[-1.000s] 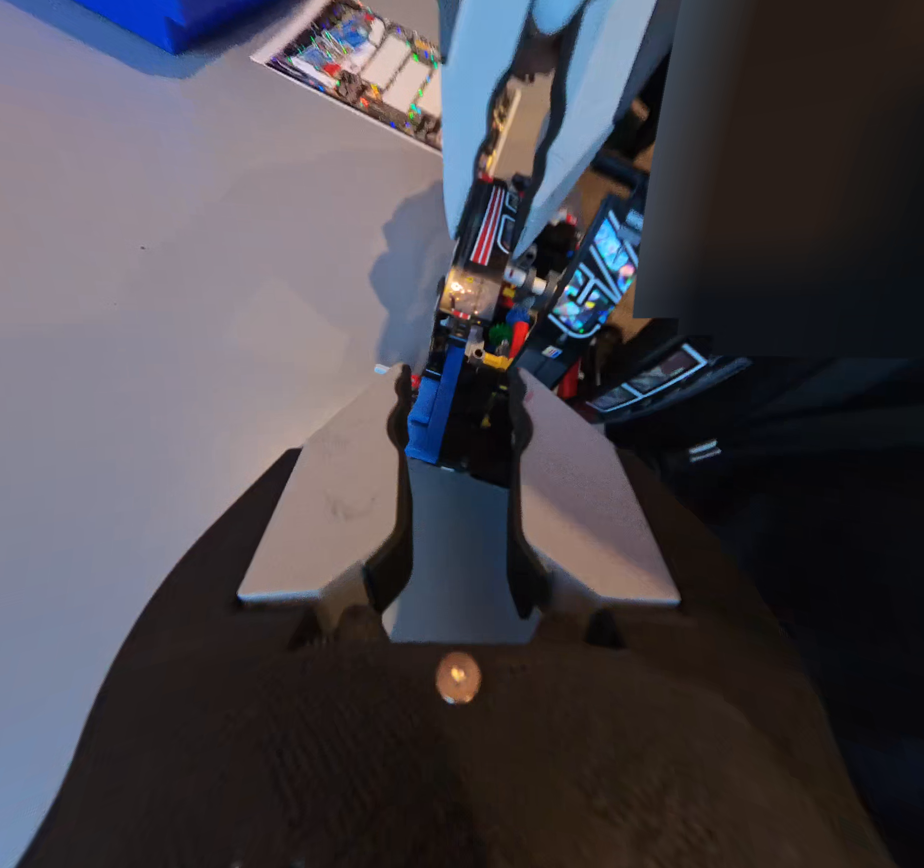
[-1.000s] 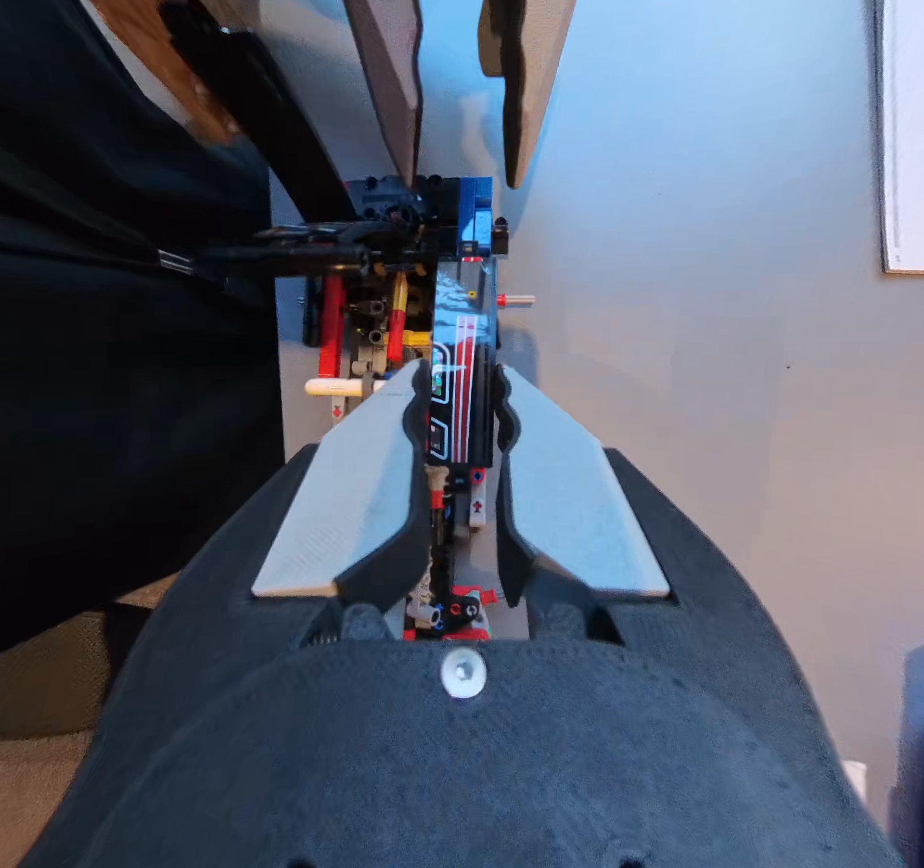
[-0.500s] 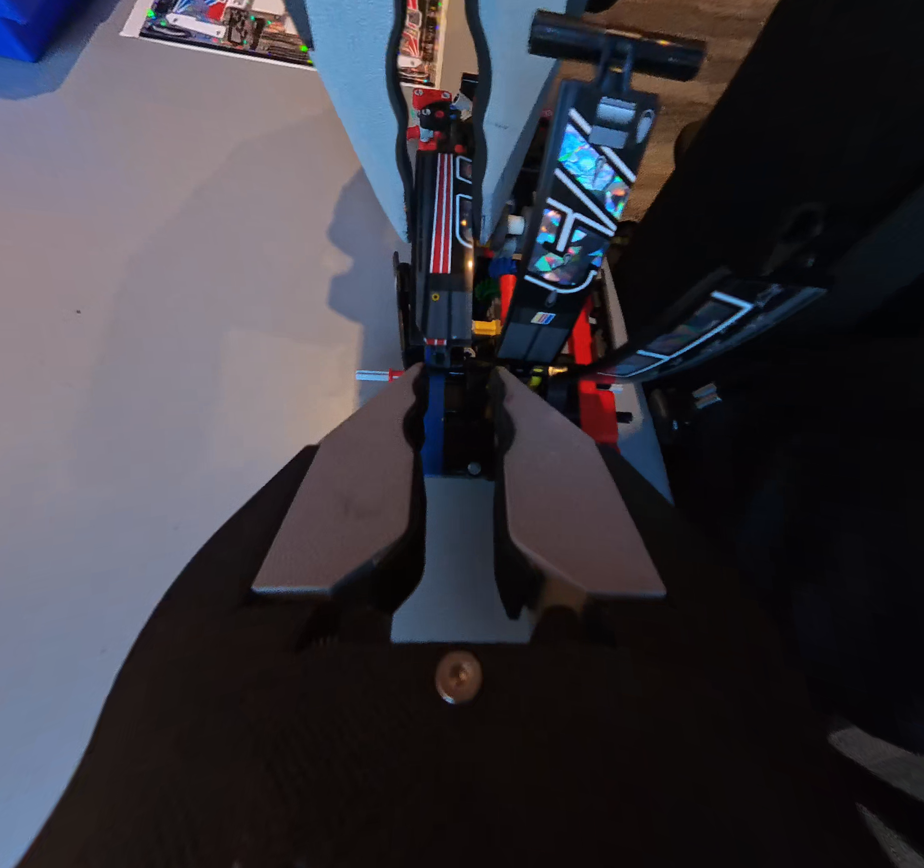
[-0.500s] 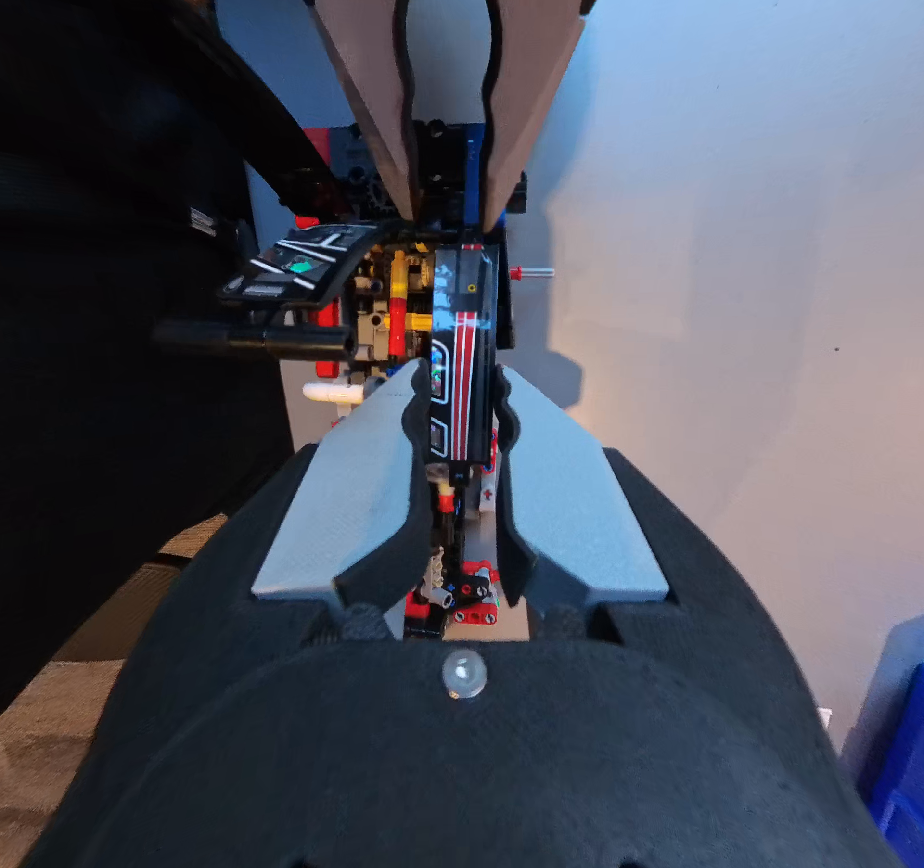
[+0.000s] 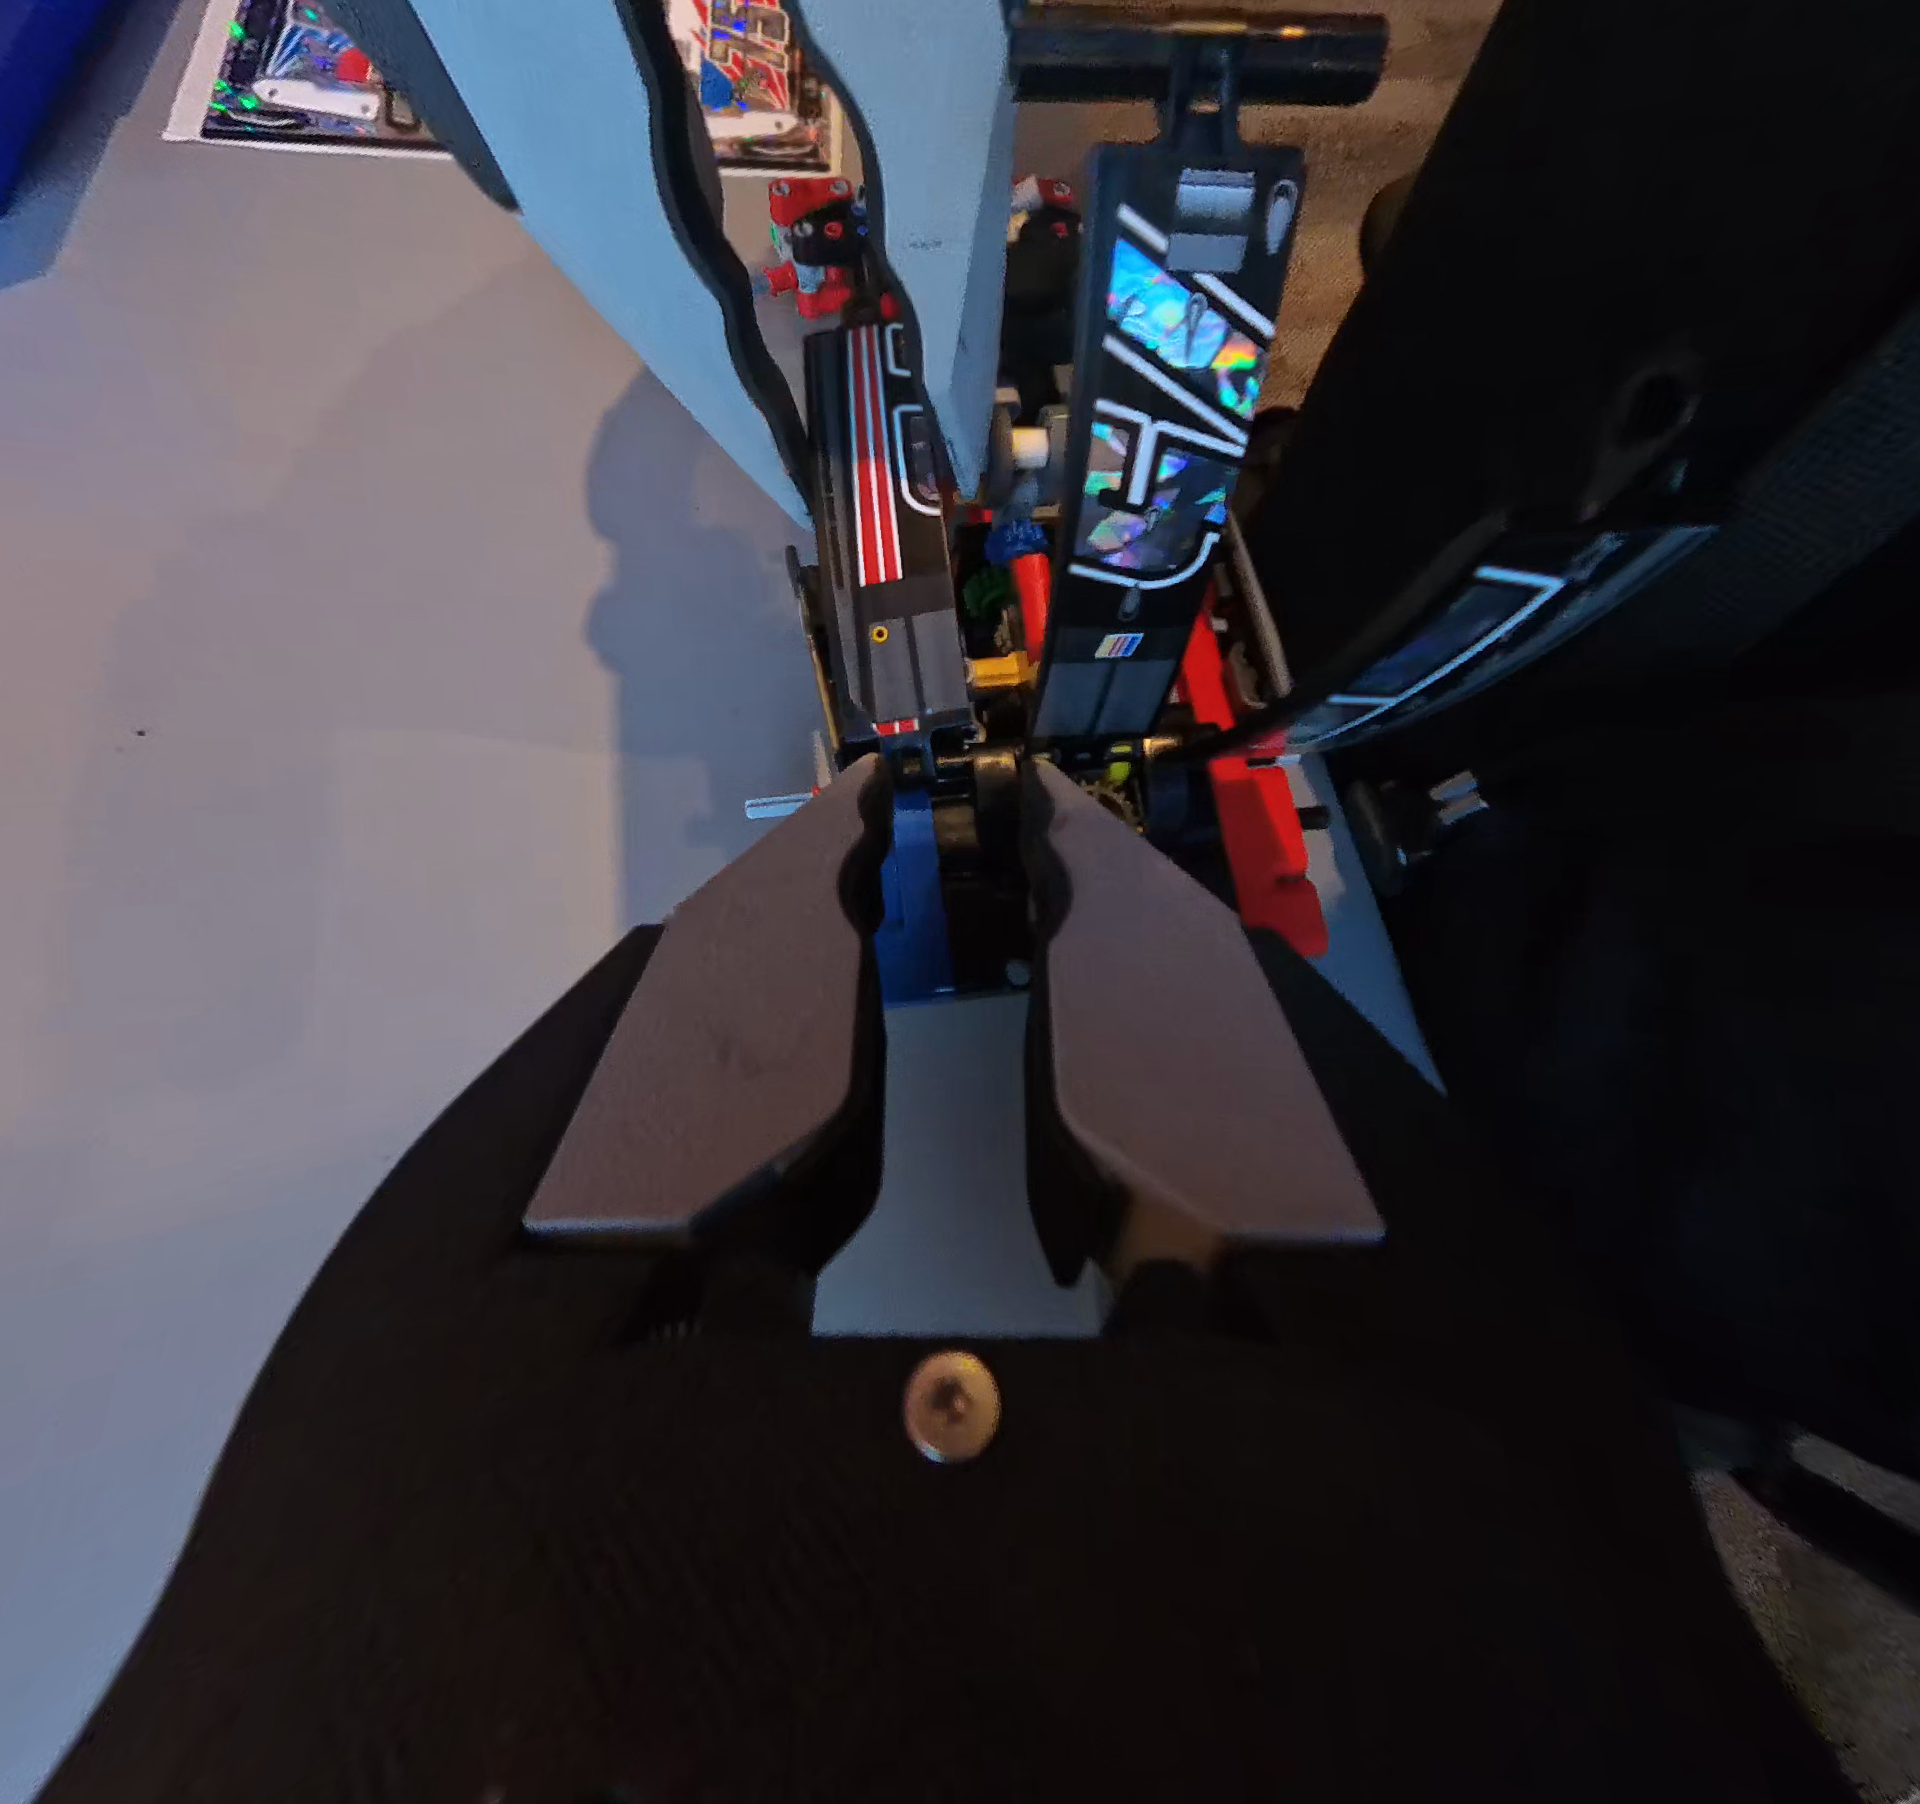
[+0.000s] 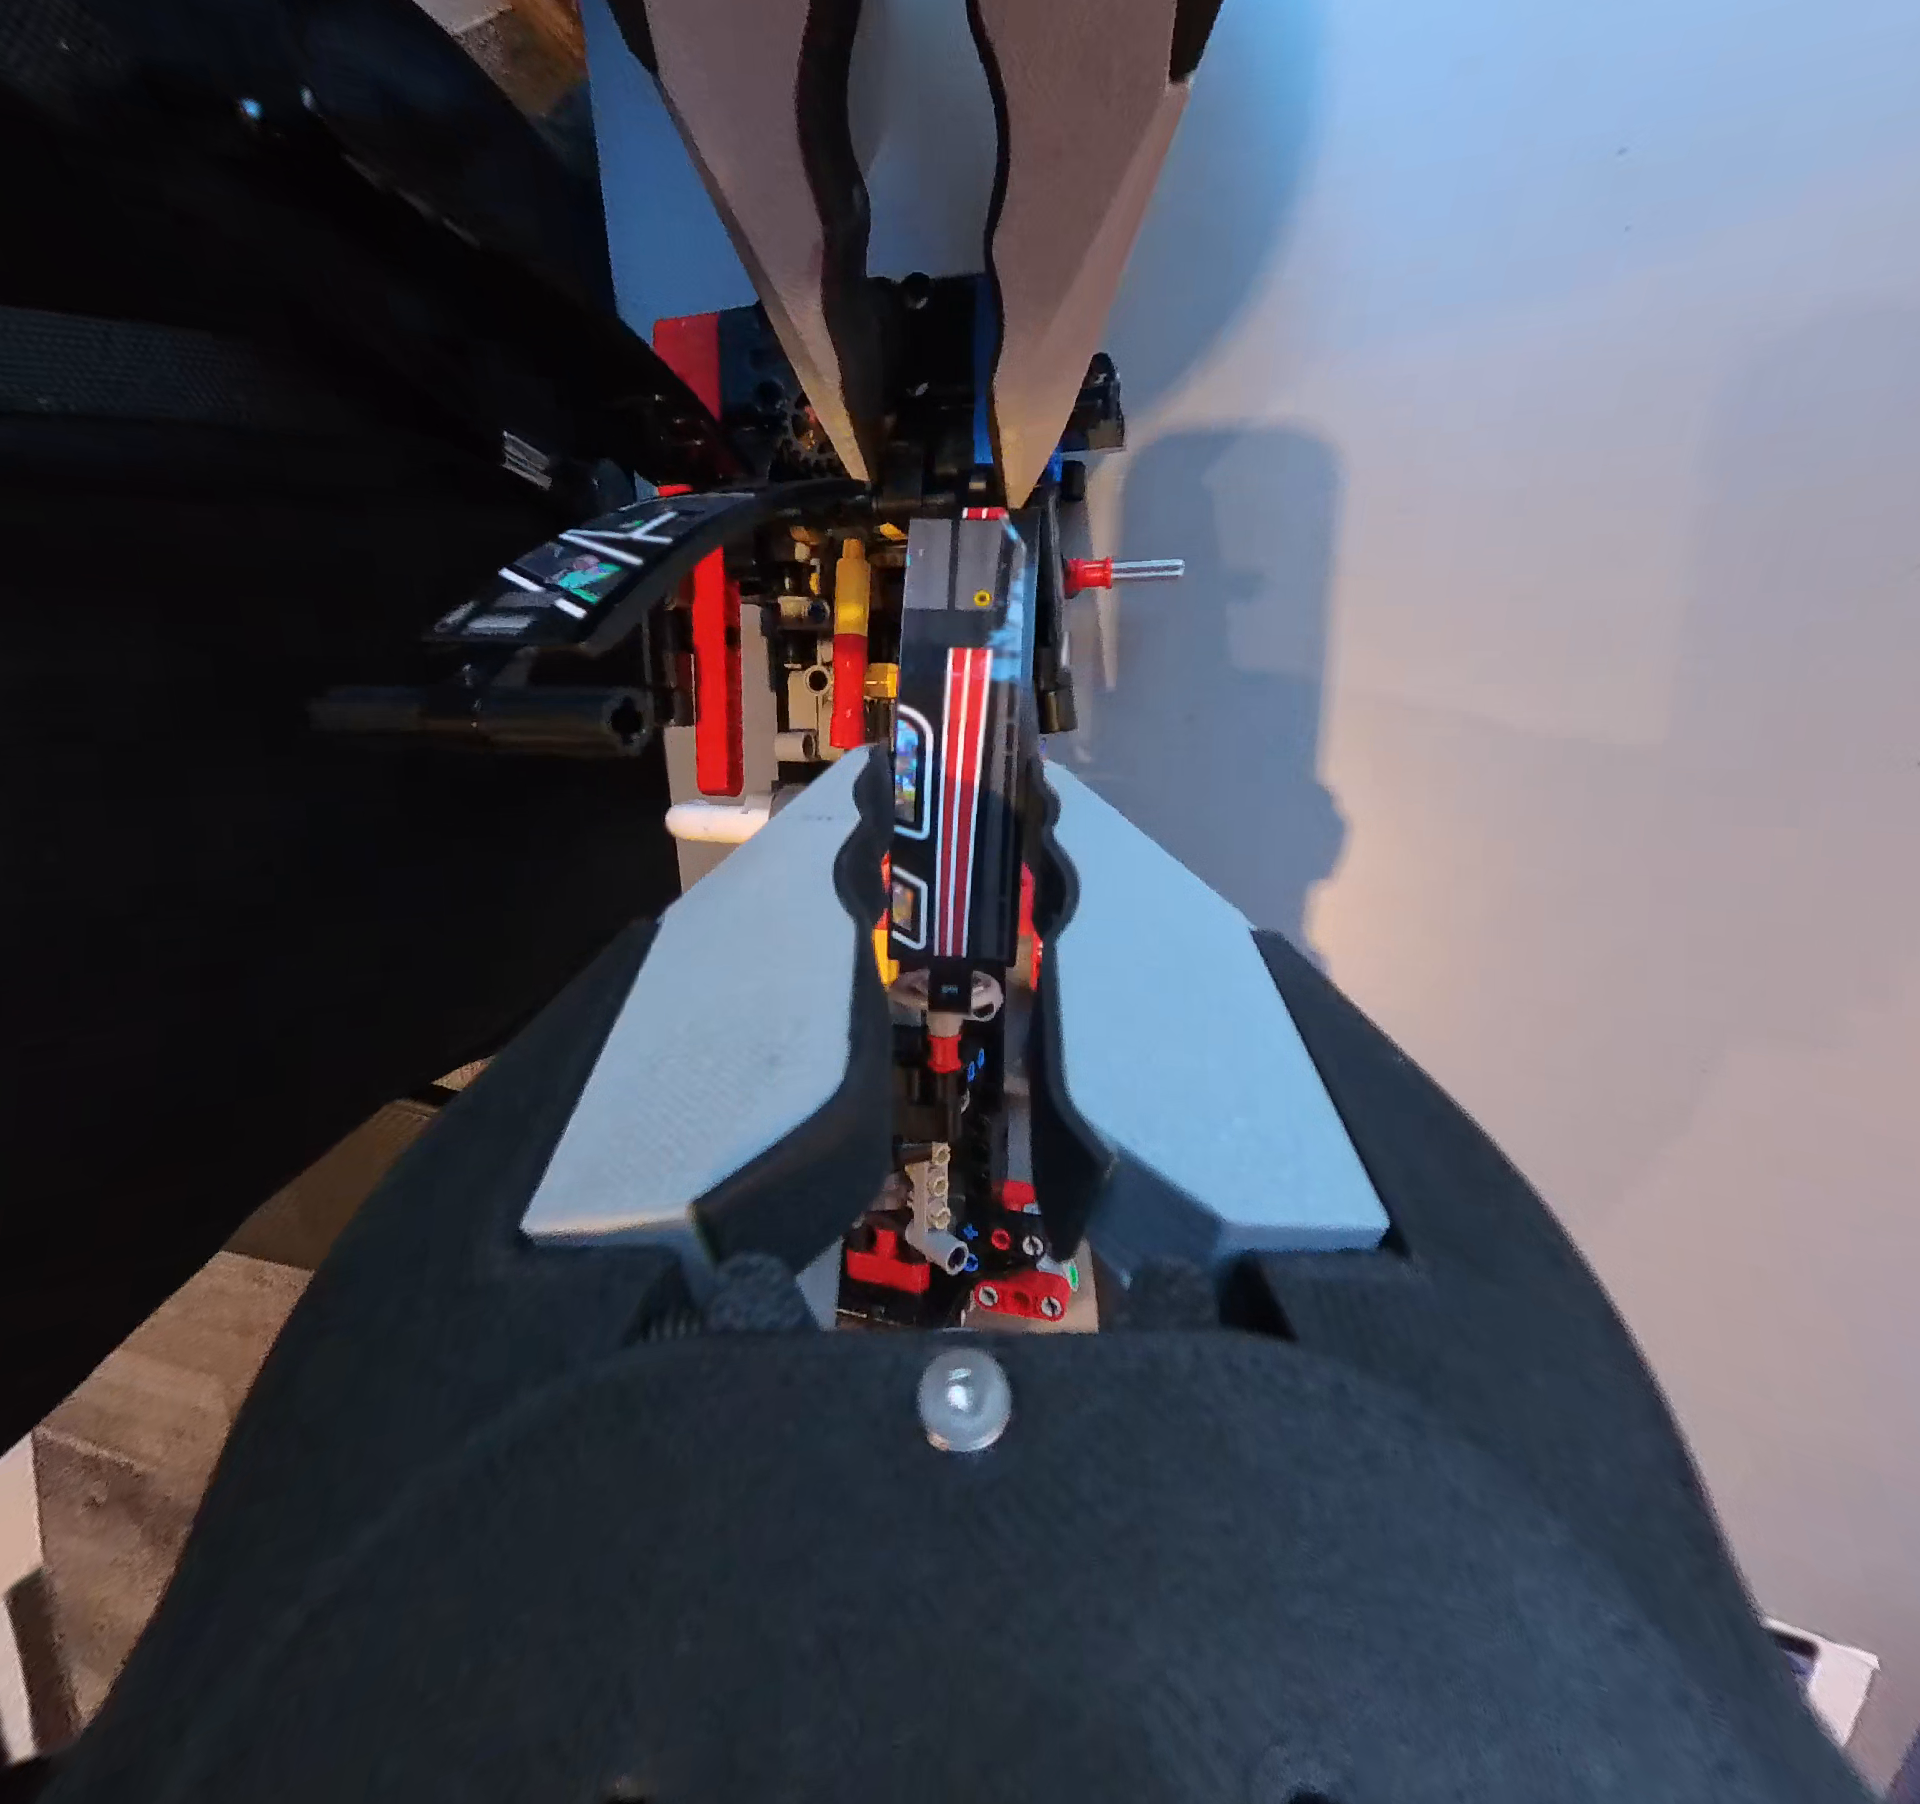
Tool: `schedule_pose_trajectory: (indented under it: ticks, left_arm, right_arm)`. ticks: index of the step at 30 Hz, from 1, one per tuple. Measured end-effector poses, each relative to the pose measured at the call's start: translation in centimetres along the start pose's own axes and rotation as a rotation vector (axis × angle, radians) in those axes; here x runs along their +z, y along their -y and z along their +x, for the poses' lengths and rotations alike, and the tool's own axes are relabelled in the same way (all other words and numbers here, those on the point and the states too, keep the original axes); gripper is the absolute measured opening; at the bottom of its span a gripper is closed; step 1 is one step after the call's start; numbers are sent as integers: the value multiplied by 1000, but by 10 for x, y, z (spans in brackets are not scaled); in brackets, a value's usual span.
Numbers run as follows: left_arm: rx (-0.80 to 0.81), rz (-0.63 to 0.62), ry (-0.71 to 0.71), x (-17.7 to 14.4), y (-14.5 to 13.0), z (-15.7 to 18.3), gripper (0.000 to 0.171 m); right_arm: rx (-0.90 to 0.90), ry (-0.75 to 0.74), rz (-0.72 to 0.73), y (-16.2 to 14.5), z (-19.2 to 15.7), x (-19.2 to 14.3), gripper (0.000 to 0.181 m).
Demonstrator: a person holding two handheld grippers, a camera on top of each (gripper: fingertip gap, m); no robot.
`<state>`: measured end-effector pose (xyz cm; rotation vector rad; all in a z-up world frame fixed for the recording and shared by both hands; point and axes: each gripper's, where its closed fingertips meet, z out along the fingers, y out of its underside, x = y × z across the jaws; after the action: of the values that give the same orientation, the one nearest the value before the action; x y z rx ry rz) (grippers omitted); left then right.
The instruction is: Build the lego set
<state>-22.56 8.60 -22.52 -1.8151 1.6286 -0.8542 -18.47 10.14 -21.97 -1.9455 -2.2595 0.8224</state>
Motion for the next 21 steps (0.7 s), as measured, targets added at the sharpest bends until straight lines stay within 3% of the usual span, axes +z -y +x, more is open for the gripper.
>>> schedule_pose_trajectory:
  ticks: [8, 15, 21]
  left_arm:
    - [43, -72, 8, 0, 0, 0, 22]
    - [-12, -128, -49, -1, -3, 2, 21]
    - [-27, -162, -18, 0, -4, 1, 21]
  right_arm:
    - [4, 6, 13, -2, -1, 2, 22]
    - [2, 9, 24, -1, -1, 2, 22]
    - [1, 0, 29, 0, -1, 3, 22]
